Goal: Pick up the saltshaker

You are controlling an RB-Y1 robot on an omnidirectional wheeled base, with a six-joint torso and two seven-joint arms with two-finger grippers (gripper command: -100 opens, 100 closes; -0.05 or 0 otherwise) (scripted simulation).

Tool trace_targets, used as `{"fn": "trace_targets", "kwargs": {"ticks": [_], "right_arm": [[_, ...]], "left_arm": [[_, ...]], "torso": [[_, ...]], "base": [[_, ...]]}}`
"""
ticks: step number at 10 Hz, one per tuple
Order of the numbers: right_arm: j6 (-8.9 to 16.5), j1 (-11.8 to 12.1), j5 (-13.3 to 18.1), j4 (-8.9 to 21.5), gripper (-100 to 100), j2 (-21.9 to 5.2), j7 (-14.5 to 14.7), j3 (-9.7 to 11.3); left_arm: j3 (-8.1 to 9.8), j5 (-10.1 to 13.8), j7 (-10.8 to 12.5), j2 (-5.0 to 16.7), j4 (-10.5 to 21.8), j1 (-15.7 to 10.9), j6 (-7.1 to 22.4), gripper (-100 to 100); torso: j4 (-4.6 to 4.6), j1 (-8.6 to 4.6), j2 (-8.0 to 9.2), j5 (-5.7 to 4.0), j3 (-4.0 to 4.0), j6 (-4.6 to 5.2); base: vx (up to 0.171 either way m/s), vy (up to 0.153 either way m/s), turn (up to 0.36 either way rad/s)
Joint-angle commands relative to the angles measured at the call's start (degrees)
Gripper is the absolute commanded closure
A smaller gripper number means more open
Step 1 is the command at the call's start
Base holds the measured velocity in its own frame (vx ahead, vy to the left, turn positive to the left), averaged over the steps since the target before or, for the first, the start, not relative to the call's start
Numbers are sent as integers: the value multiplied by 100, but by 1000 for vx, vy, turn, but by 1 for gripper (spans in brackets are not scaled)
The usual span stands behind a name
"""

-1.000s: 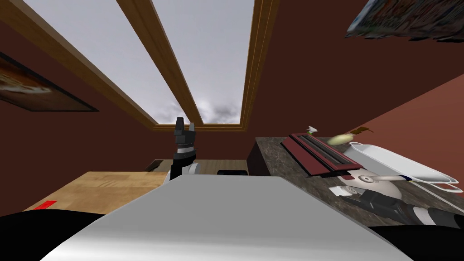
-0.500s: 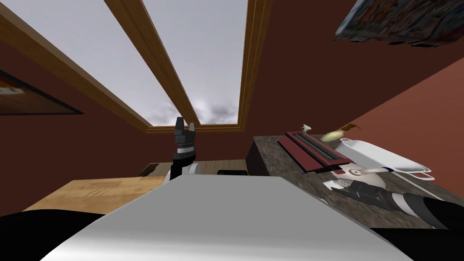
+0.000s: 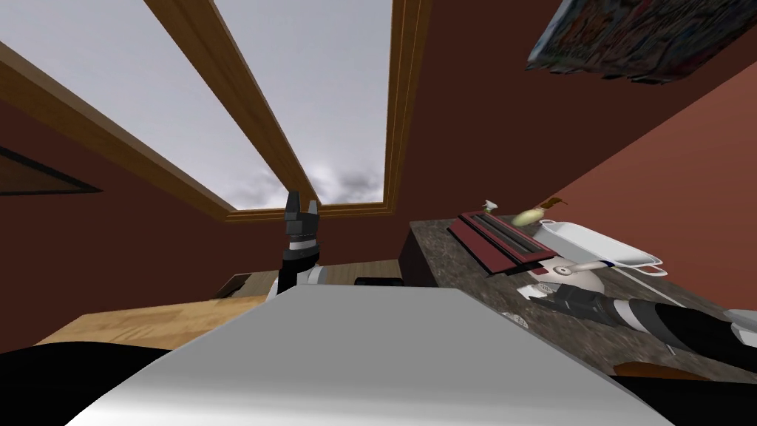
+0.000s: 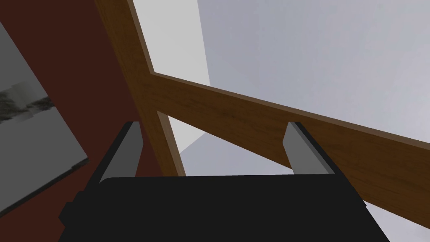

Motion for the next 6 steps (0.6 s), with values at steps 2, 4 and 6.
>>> {"fn": "trace_targets", "kwargs": {"ticks": [2,4,6], "right_arm": [[213,201,-226,-349,-100,-163,-36,202],[373,10,-448,-551,-100,-312,-49,601],[534,-181,-671,-725,-100,-462,-62,953]], "left_arm": [[0,0,0,0,0,-1,0,0],[0,0,0,0,0,0,0,0],[0,0,0,0,0,0,0,0]], "torso": [[0,2,1,1,1,-1],[0,2,2,1,1,1],[0,3,1,2,1,1]], "base": [[4,-2,-36],[5,-5,-123],[6,-1,-121]]}}
